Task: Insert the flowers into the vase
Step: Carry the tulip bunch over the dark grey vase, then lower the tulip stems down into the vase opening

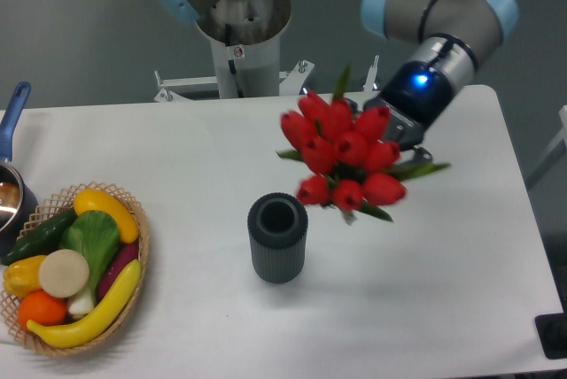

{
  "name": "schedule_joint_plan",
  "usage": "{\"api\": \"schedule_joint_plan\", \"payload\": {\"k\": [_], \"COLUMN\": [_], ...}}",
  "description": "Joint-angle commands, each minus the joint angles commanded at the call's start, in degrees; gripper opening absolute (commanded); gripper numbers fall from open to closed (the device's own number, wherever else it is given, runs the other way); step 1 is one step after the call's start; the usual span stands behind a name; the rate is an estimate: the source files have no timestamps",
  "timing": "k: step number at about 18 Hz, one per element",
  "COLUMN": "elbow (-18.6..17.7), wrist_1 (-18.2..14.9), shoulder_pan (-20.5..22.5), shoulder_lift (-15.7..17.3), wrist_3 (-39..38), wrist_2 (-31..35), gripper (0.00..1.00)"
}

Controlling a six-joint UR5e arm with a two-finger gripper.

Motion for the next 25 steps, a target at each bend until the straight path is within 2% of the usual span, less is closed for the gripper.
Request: {"api": "schedule_joint_plan", "payload": {"k": [3, 9, 19, 25], "elbow": [-0.89, -2.82, -4.93, -6.42], "wrist_1": [0.0, 0.0, 0.0, 0.44], "shoulder_pan": [-1.67, -3.52, -3.17, -2.91], "shoulder_lift": [0.97, 0.45, -0.96, -3.07], "wrist_3": [0.09, 3.42, 5.01, 6.14], "wrist_2": [-0.35, -0.44, -0.44, 0.17], "gripper": [0.28, 0.28, 0.28, 0.3]}}
